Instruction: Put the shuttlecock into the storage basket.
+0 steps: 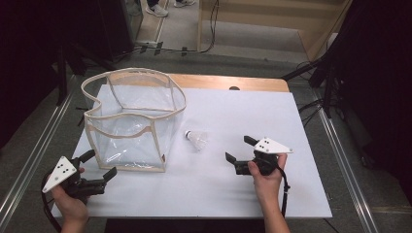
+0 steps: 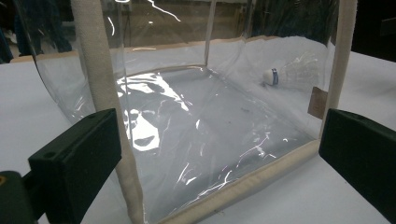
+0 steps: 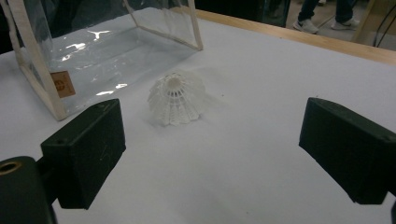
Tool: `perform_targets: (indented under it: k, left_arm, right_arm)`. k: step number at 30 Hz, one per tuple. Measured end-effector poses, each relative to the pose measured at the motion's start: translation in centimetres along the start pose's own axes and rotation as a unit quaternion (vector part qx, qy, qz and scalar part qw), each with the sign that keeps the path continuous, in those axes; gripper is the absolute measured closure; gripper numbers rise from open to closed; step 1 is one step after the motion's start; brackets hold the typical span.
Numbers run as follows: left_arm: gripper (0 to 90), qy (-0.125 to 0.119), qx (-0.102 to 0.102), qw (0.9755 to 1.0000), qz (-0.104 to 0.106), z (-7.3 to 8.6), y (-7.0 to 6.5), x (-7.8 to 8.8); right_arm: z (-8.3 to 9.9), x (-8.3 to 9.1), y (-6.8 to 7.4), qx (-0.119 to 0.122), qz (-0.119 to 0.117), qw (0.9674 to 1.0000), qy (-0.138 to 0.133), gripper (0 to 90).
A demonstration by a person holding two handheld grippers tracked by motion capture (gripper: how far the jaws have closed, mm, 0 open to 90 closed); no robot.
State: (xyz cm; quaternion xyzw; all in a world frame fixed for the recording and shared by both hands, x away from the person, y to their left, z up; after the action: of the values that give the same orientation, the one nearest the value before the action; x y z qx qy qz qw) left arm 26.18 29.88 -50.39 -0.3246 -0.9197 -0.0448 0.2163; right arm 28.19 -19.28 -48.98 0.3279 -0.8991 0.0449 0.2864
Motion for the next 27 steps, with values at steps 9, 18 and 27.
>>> perform_targets:
  k: [9,18,27]
  left_arm:
    - [0.0,0.0,-0.001,1.0,0.001,0.0,0.0,0.0]
    - [0.0,-0.001,-0.001,1.0,0.001,0.0,0.0,0.0]
    - [0.0,0.0,-0.001,1.0,0.0,0.0,0.0,0.0]
  right_arm:
    - [-0.5,-1.7,0.8,0.005,-0.018,0.9998,0.01,5.2]
    - [-0.9,-3.5,1.8,0.004,-0.041,0.9989,0.024,5.3]
    - [-1.2,-5.4,2.6,-0.004,-0.049,0.9983,0.031,13.6]
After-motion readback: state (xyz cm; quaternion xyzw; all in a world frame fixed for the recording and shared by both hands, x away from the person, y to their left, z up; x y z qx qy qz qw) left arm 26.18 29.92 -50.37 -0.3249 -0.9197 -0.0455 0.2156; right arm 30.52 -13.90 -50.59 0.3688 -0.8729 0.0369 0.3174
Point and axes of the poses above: each handheld gripper's, and its own axes: x roughly backward along the jaws, z roughly out of its underside, y roughly to its left, the point moved 3 cm from there along -x, roughly forward along the jaws, and after that the axes turned 10 degrees about y, right-handed, at the moved point
